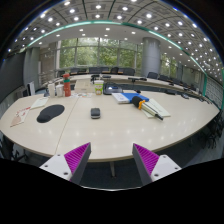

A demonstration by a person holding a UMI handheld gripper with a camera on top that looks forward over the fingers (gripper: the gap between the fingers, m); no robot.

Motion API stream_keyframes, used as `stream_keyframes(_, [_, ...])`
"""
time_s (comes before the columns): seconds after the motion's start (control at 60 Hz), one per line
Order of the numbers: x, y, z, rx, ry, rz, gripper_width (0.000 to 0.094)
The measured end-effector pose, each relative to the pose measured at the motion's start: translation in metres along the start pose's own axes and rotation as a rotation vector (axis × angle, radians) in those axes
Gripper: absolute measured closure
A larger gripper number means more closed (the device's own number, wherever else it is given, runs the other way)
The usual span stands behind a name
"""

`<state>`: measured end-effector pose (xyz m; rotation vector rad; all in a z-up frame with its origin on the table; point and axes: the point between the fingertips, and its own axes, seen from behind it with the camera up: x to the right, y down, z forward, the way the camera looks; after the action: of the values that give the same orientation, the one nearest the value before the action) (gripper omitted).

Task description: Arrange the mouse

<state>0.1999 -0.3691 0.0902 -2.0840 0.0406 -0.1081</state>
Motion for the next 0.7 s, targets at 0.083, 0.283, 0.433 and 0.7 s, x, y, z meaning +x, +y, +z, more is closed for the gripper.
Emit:
stream_keyframes(0.083, [-0.025, -0.011, 0.038, -0.001, -0.035, 0.002, 0.0082])
stream_keyframes(0.283, [-0.06, -0.036, 0.139, -0.022, -0.078, -0.044, 0.0084])
stream_keyframes(0.433, [-0.082, -0.058, 0.214, -0.035, -0.112, -0.055, 0.0083])
stream_keyframes(0.7, [-0.106, -0.081, 0.315, -0.086, -0.173, -0.057, 0.0103])
